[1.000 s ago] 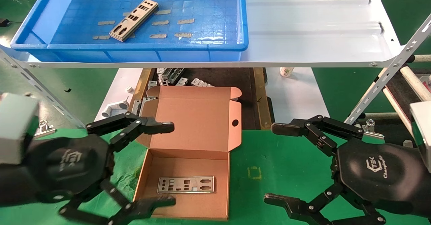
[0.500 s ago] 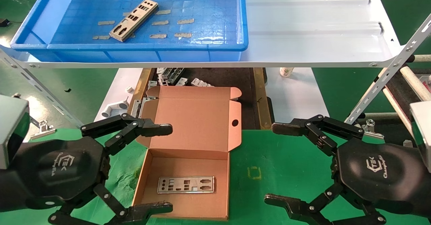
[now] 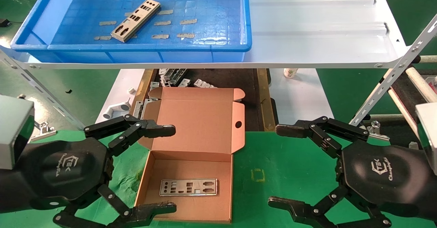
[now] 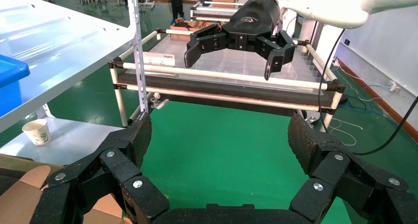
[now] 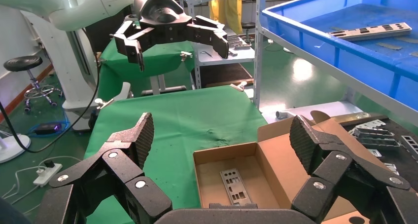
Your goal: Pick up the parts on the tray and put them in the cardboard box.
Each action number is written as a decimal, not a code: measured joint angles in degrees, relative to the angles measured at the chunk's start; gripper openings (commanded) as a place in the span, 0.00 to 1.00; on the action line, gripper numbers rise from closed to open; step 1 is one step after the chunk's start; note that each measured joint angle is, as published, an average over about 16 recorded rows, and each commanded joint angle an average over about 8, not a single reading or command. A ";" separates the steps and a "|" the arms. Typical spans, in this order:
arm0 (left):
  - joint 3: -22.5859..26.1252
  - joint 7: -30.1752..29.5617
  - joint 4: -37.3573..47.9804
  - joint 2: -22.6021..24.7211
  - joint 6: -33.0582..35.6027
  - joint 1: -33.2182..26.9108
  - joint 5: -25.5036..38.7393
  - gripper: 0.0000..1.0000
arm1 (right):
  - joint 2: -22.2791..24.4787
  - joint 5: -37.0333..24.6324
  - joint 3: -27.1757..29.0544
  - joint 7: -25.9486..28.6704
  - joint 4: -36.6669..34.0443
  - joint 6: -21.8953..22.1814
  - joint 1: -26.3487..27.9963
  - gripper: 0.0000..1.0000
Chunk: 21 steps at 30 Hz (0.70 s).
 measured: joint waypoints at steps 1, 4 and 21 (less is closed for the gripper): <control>0.02 0.01 0.03 0.01 0.00 -0.01 0.01 1.00 | 0.00 0.00 0.00 0.00 0.00 0.00 0.00 1.00; 0.07 0.05 0.09 0.04 -0.02 -0.05 0.05 1.00 | 0.00 0.00 0.00 0.00 0.00 0.00 0.00 1.00; 0.19 0.13 0.25 0.11 -0.05 -0.14 0.15 1.00 | 0.00 0.00 0.00 0.00 0.00 0.00 0.00 1.00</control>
